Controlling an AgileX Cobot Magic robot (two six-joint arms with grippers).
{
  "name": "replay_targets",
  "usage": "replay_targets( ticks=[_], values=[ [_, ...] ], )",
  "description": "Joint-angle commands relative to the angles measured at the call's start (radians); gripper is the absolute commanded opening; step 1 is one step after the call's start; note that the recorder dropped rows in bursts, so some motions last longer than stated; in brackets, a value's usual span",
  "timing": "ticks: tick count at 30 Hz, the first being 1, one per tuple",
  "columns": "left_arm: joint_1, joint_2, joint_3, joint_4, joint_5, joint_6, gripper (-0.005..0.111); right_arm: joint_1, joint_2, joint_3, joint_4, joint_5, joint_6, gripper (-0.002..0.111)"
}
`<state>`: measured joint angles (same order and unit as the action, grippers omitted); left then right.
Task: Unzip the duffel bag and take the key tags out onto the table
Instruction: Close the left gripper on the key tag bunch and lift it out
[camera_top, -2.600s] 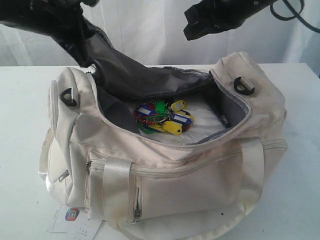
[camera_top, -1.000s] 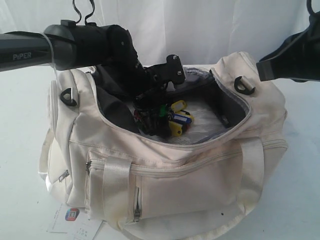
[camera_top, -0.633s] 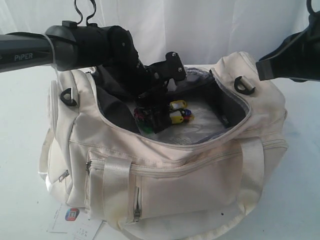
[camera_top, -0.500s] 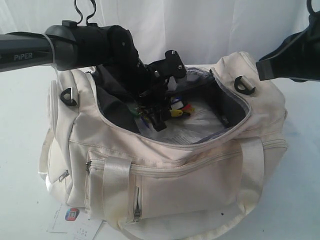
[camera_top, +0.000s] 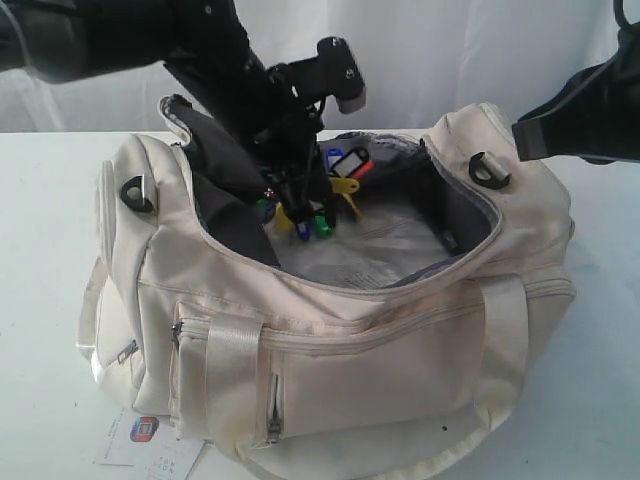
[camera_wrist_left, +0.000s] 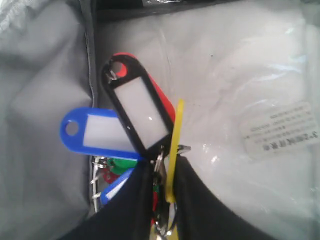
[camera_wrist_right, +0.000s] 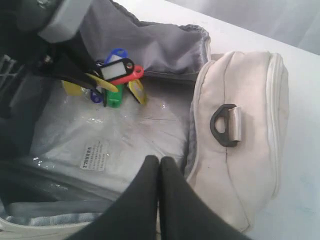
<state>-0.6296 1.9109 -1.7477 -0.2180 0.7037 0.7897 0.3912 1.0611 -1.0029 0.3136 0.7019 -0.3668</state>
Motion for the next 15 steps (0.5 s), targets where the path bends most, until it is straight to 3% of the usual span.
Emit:
replay_targets(
  ticks=[1, 7, 15],
  values=[
    [0.001, -0.106, 0.002, 0.003, 0.115, -0.016, 0.000, -0.003, -0.006, 0.005, 0.003, -0.008, 0.006, 0.000],
    [0.001, -0.225, 0.002, 0.059, 0.146, -0.087, 0.000, -0.003, -0.006, 0.005, 0.001, -0.008, -0.014, 0.000],
    [0.001, -0.361, 0.002, 0.145, 0.300, -0.185, 0.000, -0.003, -0.006, 0.005, 0.001, -0.008, -0.014, 0.000]
  ],
)
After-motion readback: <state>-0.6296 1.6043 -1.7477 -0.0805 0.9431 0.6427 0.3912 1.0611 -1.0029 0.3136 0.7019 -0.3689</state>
